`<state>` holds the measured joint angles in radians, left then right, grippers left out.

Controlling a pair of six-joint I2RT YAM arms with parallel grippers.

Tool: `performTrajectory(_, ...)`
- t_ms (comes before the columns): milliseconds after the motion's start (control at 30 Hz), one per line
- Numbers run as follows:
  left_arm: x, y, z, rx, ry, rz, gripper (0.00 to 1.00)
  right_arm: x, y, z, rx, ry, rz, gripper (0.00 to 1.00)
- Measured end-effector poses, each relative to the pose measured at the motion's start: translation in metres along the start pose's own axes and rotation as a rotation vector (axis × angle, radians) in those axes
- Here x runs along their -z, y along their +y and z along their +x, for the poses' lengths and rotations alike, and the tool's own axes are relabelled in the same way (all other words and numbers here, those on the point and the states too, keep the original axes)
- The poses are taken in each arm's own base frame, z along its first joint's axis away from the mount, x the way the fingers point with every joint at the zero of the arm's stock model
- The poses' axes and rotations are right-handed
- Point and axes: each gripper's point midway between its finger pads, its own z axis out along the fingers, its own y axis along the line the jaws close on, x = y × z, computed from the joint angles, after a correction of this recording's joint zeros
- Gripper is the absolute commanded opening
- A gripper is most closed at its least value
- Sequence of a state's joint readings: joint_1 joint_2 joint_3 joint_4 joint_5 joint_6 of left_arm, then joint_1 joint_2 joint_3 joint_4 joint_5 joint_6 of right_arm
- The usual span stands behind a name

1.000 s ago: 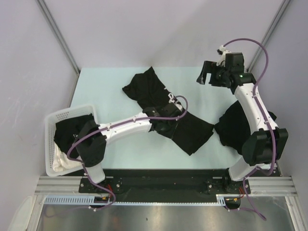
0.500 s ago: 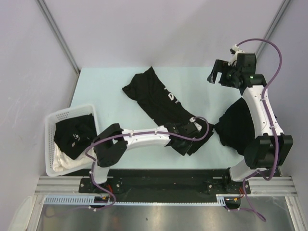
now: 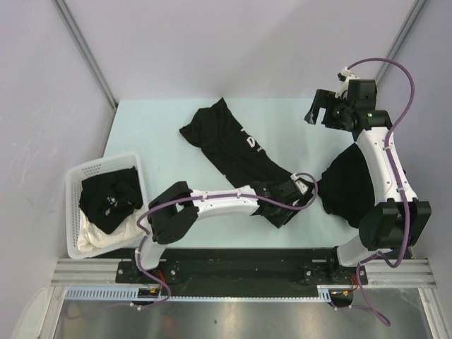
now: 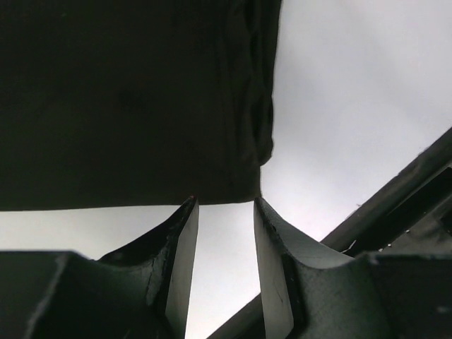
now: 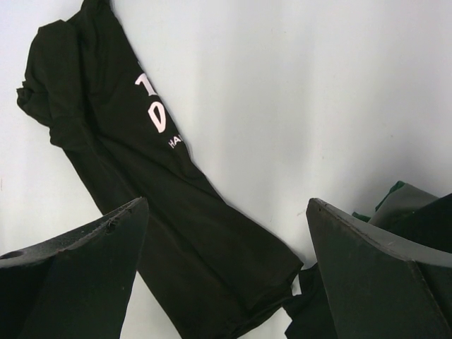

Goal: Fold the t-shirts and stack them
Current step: Fold the tshirt

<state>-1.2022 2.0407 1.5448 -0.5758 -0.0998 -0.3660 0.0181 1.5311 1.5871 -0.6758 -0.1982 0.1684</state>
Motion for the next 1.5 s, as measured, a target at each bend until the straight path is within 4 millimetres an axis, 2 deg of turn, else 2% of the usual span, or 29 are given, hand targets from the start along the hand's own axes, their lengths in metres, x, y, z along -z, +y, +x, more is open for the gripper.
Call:
performTrajectory(433,-0.007,-0.025,-0.002,-0.032,-0.01,0.049,0.43,0.0,-0.004,-0.001,0.0,-0.002,0.013,1.0)
performTrajectory(733,-0.025,-0.029,0.007,-0.047,0.018,0.051,0.43,0.0,-0.005,0.0,0.0,-0.002,0.013,1.0)
performTrajectory(1333,-0.035,-0.035,-0.008,-0.063,0.005,0.055,0.43,0.0,-0.003,0.0,0.0,0.001,0.005,1.0)
performTrajectory(1433,-0.035,-0.034,-0.008,-0.064,0.01,0.048,0.23,0.0,-0.003,0.0,0.0,0.001,0.005,1.0)
performTrajectory(1467,-0.036,-0.033,-0.008,-0.065,0.01,0.043,0.09,0.0,-0.003,0.0,0.0,0.001,0.005,1.0)
performTrajectory(1500,-0.036,-0.032,-0.008,-0.061,0.01,0.039,0.03,0.0,-0.003,0.0,0.0,0.001,0.005,1.0)
